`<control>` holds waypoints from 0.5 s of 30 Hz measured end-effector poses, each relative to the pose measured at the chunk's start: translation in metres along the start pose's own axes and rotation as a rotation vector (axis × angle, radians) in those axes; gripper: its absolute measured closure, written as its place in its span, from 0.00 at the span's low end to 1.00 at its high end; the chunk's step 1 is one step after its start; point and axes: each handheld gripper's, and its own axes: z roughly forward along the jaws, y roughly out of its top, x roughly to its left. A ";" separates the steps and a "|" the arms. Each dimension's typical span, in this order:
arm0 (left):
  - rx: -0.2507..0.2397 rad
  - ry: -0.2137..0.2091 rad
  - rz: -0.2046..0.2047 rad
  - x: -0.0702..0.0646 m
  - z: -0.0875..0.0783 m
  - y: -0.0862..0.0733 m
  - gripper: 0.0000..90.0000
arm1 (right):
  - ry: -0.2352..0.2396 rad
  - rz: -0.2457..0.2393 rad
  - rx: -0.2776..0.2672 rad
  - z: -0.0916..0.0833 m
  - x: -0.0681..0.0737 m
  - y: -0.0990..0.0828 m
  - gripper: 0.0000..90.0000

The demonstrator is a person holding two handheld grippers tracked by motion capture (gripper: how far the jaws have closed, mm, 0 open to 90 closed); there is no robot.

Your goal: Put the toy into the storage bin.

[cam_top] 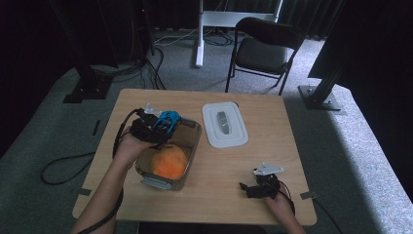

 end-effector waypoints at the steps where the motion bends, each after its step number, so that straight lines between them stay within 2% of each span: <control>1: 0.001 -0.002 0.001 -0.002 0.001 0.000 0.29 | 0.000 0.000 0.000 0.000 0.000 0.000 0.15; 9: 0.030 -0.017 0.031 -0.019 0.010 0.005 0.29 | 0.001 0.000 0.000 0.000 0.000 0.000 0.15; 15: 0.051 -0.030 0.038 -0.032 0.021 0.007 0.29 | 0.001 0.000 -0.001 0.000 0.000 0.000 0.15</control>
